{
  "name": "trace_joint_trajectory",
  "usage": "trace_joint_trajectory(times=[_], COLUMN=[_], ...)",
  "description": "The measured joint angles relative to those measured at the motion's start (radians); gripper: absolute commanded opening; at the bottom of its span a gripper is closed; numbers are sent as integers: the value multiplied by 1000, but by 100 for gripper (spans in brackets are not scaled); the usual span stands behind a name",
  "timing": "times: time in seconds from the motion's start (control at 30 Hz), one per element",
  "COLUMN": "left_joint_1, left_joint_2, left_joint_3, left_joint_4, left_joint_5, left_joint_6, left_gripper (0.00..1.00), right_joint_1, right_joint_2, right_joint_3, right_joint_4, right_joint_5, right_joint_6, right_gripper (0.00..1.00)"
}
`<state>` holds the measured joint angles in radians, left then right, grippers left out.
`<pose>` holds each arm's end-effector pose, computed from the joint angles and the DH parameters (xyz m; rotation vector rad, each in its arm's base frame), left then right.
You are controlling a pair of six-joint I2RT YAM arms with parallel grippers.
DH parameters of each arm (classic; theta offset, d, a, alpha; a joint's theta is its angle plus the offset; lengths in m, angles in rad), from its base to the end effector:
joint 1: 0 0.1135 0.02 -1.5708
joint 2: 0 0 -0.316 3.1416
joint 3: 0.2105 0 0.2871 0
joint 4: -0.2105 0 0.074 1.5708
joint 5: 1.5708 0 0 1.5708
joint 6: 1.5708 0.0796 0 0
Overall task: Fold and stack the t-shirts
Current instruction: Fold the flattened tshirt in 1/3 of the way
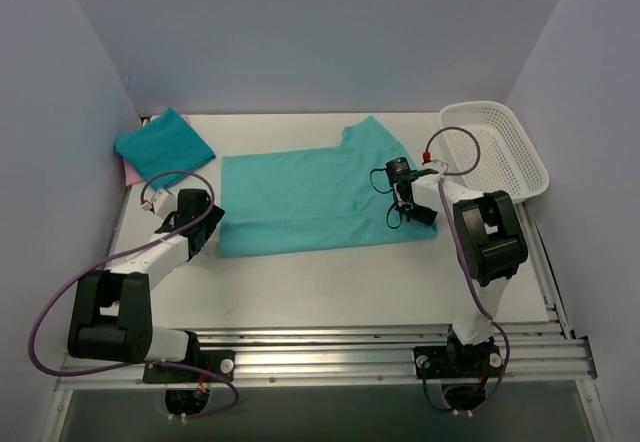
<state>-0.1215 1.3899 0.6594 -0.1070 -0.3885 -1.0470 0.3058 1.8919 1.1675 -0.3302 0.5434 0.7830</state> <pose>0.3125 -0.0078 0.1720 -1.1951 2.0021 -0.1109 0.4319 0.0932 0.1486 0.7445 2.3082 -0.2457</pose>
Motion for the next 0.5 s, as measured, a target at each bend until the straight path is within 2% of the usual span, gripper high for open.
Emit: trace_joint_trajectory(times=[0.03, 0.13, 0.33, 0.5], left_joint_1=[0, 0, 0, 0], left_joint_2=[0, 0, -27, -105], left_joint_3=[0, 0, 2, 11], left_joint_4=[0, -1, -2, -2], left_joint_5=[0, 0, 10, 29], left_joint_6=[2, 5, 11, 17], left_gripper=[89, 89, 88, 88], right_joint_1=[-3, -2, 53, 99], right_joint_2=[-2, -13, -116, -231], right_joint_3=[0, 0, 2, 44], right_joint_4=[0, -7, -66, -18], right_joint_5=[2, 12, 48, 14], right_joint_6=[0, 3, 24, -33], right_gripper=[62, 71, 70, 72])
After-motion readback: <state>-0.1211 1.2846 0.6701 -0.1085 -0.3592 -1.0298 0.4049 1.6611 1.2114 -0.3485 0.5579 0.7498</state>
